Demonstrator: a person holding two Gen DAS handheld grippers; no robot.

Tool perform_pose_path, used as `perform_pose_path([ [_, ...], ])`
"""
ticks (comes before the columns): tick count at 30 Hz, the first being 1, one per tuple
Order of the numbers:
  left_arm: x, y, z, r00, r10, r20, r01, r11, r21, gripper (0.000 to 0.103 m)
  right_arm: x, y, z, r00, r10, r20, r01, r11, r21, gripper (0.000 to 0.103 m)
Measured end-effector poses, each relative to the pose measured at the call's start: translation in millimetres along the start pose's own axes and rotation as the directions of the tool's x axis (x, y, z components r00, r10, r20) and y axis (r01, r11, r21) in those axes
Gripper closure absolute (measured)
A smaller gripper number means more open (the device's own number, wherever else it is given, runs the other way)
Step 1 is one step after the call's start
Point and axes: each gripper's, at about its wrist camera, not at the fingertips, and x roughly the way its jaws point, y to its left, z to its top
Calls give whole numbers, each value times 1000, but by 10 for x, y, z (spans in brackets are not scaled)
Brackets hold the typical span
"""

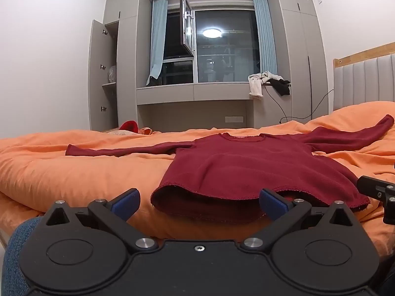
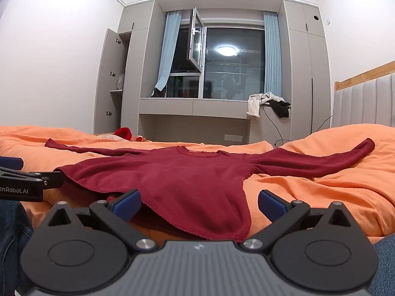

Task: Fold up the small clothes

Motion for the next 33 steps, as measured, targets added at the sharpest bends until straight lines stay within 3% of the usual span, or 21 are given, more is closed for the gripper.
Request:
perform_pose_path([
  [33, 46, -8, -2, 1000, 3, -19, -3, 1000, 5, 1, 38, 12, -14, 1000, -3, -8, 3, 1000, -5, 0],
])
